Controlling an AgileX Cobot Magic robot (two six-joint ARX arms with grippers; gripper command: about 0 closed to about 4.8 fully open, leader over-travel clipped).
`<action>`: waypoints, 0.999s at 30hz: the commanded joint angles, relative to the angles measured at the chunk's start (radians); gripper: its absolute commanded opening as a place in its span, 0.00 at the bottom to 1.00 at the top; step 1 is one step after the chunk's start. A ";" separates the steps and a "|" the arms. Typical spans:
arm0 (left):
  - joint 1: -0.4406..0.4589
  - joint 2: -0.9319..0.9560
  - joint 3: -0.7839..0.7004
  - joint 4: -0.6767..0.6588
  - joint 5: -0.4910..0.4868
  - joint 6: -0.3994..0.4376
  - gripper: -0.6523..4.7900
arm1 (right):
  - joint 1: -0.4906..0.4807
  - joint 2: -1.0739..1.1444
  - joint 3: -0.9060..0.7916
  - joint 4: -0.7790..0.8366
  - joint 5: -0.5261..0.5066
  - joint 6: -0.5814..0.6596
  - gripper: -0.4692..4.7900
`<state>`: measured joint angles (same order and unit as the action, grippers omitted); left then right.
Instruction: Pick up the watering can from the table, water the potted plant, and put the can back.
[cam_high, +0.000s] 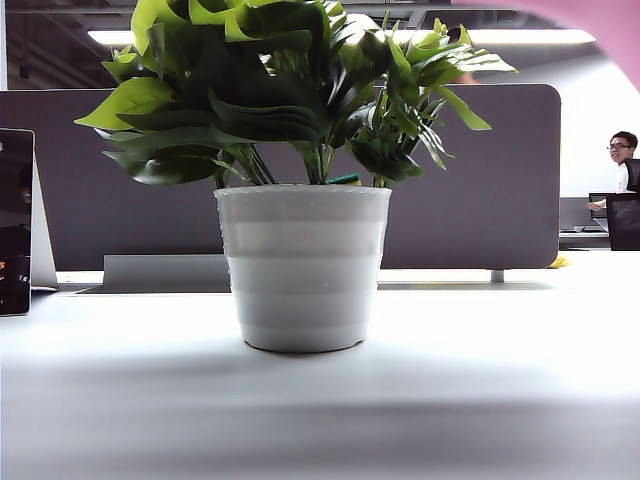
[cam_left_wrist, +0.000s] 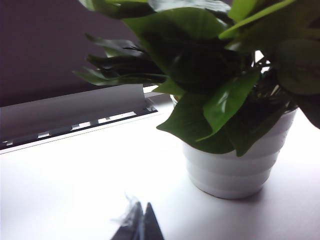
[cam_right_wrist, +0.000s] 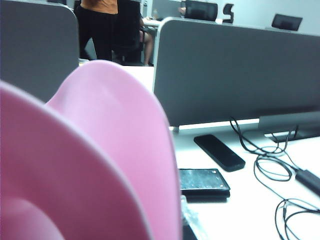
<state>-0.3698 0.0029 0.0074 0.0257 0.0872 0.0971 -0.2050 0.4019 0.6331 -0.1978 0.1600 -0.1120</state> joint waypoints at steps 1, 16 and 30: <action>0.003 0.001 0.001 0.013 0.004 0.000 0.11 | 0.002 -0.051 0.080 -0.015 -0.061 0.010 0.08; 0.011 0.001 0.001 0.013 0.005 0.000 0.11 | 0.002 -0.055 0.391 -0.314 -0.164 -0.131 0.08; 0.037 0.001 0.001 0.013 0.004 0.000 0.11 | 0.002 -0.004 0.521 -0.432 -0.253 -0.193 0.08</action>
<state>-0.3328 0.0029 0.0074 0.0257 0.0879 0.0971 -0.2047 0.3931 1.1309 -0.7246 -0.0746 -0.3241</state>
